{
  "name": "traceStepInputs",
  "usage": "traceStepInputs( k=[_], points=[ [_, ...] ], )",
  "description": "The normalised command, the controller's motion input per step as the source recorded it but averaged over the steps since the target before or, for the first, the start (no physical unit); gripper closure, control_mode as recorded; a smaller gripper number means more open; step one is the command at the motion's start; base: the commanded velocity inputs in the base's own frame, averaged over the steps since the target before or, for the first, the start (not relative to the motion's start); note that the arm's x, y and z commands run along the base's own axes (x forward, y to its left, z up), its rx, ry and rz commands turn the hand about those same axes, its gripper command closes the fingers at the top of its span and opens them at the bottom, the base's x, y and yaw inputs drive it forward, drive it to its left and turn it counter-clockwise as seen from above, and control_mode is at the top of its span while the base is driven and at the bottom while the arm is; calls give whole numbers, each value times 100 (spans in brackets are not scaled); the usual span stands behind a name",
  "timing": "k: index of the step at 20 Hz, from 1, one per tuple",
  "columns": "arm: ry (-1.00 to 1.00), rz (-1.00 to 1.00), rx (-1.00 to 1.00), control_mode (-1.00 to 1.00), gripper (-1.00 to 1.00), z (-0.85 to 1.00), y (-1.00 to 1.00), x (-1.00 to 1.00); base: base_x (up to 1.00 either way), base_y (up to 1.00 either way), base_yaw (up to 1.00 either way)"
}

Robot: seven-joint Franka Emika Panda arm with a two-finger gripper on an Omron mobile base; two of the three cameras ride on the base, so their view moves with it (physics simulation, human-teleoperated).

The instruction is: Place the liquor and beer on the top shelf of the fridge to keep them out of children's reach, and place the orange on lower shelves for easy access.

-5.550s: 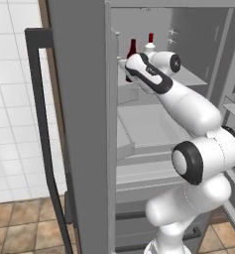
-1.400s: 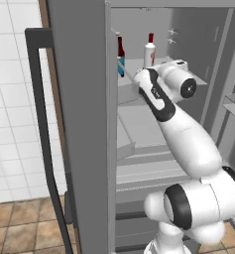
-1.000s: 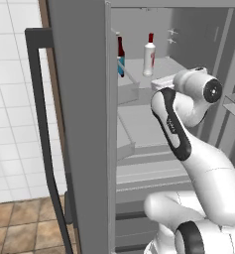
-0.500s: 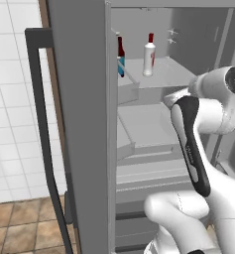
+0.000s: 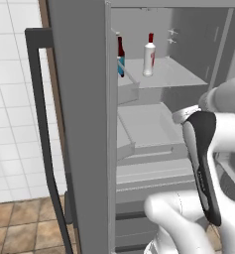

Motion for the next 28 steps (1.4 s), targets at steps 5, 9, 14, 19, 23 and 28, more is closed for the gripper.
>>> traceStepInputs(
  k=[5,9,14,19,23,28],
  points=[
    [2,-20,16,-100,-100,-26,17,-31,0,0,0],
    [6,-17,16,-100,-100,-3,6,-9,0,0,0],
    [12,-4,13,-100,-100,0,0,-2,0,0,0],
    [8,1,3,-100,-100,-9,-4,-30,0,0,0],
    [2,4,0,-100,-100,-18,0,-36,0,0,0],
    [0,3,0,-100,-100,-22,3,-25,0,0,0]
  ],
)
